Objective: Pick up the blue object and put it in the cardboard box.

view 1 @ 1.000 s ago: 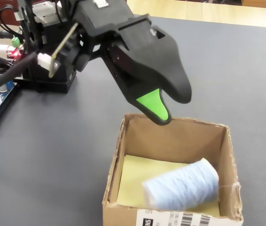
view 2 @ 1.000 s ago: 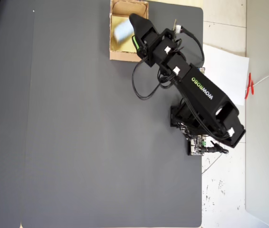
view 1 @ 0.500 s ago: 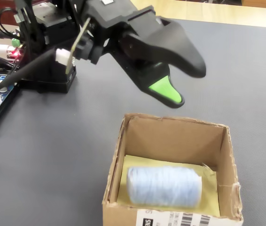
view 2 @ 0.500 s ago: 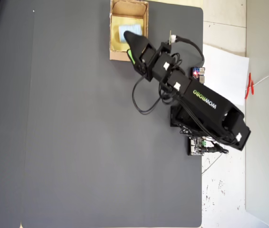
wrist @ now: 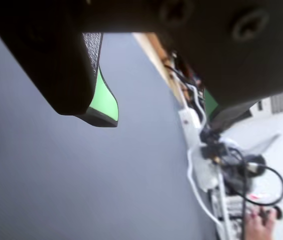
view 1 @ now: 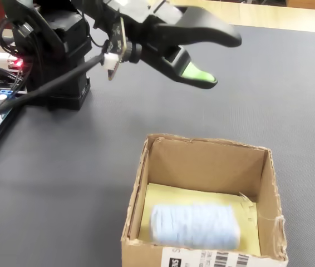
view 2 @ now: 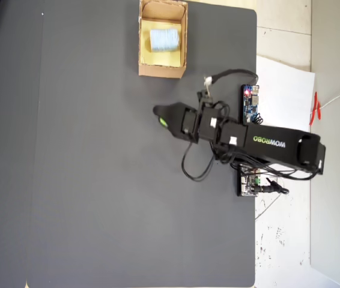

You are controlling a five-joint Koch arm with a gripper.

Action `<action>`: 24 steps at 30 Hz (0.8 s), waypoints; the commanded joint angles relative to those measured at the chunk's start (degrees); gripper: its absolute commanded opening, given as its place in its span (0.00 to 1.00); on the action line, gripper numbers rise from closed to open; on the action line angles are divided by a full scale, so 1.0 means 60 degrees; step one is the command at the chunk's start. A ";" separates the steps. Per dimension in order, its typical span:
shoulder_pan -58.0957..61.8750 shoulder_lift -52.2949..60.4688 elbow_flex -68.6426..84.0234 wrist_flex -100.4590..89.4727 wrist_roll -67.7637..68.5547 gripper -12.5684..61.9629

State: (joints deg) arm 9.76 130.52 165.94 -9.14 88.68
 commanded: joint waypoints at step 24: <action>-0.1143 0.0850 0.2124 0.1846 0.0205 0.63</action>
State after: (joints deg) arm 2.55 130.61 176.40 -3.87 88.95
